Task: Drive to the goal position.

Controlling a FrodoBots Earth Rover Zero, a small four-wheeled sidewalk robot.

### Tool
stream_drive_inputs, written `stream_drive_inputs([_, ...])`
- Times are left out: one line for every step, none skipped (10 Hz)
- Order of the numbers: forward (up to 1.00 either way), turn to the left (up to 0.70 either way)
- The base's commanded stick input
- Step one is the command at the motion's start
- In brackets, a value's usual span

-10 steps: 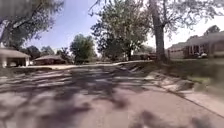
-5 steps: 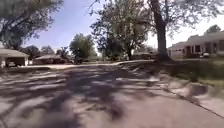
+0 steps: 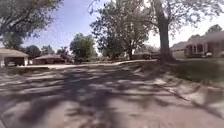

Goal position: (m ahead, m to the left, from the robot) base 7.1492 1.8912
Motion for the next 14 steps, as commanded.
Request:
stream_drive_inputs([0.7, 0.0])
stream_drive_inputs([0.7, 0.0])
stream_drive_inputs([0.7, 0.0])
stream_drive_inputs([0.7, 0.0])
stream_drive_inputs([0.7, 0.0])
stream_drive_inputs([0.7, 0.0])
stream_drive_inputs([0.7, 0.0])
stream_drive_inputs([0.7, 0.0])
stream_drive_inputs([0.7, 0.0])
stream_drive_inputs([0.7, 0.0])
stream_drive_inputs([0.7, 0.0])
stream_drive_inputs([0.7, 0.0])
stream_drive_inputs([0.7, 0.0])
stream_drive_inputs([0.7, 0.0])
